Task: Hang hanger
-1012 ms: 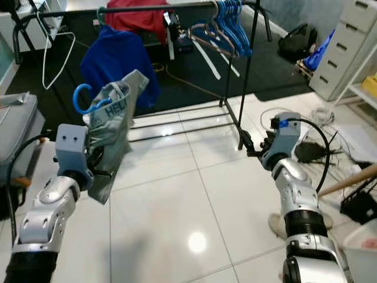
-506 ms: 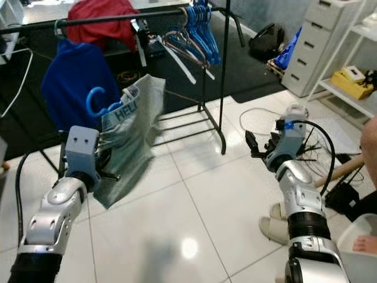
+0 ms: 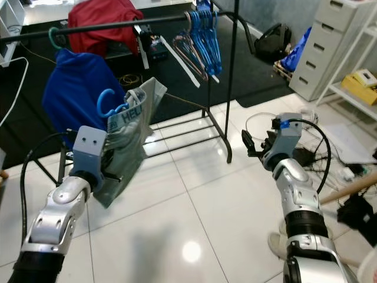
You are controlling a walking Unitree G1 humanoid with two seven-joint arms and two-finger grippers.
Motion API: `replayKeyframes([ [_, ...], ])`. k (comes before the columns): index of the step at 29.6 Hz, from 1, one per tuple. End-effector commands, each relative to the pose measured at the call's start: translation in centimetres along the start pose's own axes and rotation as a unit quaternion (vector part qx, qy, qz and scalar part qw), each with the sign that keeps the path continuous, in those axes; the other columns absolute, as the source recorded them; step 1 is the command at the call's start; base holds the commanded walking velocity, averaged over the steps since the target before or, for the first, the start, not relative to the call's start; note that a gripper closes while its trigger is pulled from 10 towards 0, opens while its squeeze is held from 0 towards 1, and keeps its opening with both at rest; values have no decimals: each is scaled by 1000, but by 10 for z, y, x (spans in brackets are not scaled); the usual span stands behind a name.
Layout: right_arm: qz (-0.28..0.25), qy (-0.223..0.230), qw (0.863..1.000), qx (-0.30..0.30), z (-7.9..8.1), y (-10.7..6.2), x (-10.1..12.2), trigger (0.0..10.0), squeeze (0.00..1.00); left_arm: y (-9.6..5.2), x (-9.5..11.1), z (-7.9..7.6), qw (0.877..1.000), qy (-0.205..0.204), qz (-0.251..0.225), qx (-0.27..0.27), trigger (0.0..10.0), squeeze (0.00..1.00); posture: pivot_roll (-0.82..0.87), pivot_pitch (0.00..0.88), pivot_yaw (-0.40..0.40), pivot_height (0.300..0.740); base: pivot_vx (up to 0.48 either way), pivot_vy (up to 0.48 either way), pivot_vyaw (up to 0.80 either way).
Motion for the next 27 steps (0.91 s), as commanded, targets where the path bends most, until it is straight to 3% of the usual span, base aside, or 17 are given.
replayKeyframes([
  [1,4,-3,1000,-7,-5,-3,-3,10000,0,1,-3,-1,1000,7,9,-1,10000,0,-72,109,-11,740,337,0,0],
  [27,9,2,1000,4,-3,-3,-7,10000,0,3,-12,-4,999,12,33,-3,10000,0,-73,88,-5,740,342,0,0],
])
Point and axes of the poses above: a point about 5 cm out from each wrist's last joint towards the gripper, its own y axis pointing out of the wrist towards the gripper, its own x axis along the axis of the wrist's last joint, z = x × y, the point moved 3 cm from there along y, pointing out of the wrist towards the gripper, and after that the axes turned 4 degrees about y, right-handed, at the moved point
